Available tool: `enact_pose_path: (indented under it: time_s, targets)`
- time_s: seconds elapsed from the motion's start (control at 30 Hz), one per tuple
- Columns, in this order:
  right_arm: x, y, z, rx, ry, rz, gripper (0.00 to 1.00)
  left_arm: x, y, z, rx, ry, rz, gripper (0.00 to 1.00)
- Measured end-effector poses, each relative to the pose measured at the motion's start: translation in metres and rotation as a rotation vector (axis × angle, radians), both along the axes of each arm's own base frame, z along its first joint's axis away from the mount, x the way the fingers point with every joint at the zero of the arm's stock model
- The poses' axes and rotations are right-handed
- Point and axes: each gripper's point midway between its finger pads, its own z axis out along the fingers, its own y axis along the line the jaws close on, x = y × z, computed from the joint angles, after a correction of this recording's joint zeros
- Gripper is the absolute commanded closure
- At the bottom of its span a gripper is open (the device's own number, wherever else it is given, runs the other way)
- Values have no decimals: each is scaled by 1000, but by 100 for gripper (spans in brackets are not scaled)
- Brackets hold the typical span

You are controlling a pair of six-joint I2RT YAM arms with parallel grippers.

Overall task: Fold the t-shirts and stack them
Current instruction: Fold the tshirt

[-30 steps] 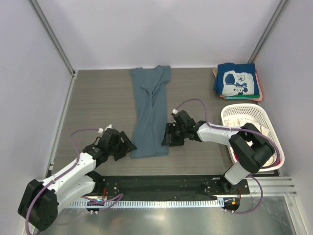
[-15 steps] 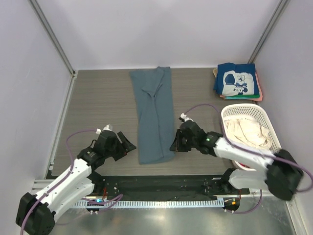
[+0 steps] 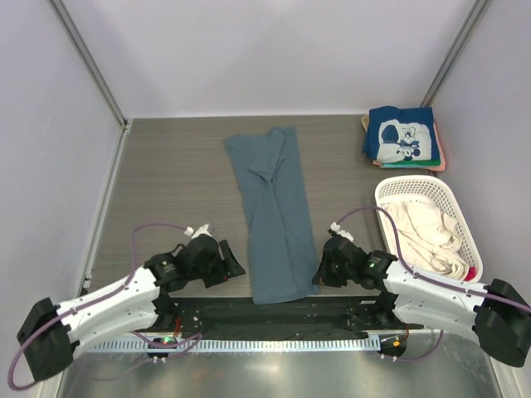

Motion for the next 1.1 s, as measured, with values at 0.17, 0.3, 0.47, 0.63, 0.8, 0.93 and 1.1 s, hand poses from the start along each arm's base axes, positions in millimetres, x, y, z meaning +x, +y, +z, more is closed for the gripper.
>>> enact_pose_path:
  time_s: [0.17,0.3,0.47,0.63,0.8,0.93,1.1]
  targets:
    - [0,-2,0,-18,4,1,99,-33,-21,-24,81,60,-102,36]
    - [0,-3,0,-22,3,5,99,-48,-43,-25,100,56,-145,36]
    - [-1,-3,0,-23,1,9,99,-56,-61,-27,97,62,-148,39]
    - [-1,-4,2,-16,-7,12,99,-63,-71,-33,102,70,-146,69]
    - [-4,-3,8,17,-14,21,99,-66,-71,-42,140,66,-136,100]
    - [-8,-2,21,67,-38,14,99,-66,-70,-20,112,21,-111,100]
    - [-9,-5,48,111,-74,-4,99,-58,-75,37,14,-52,-72,100]
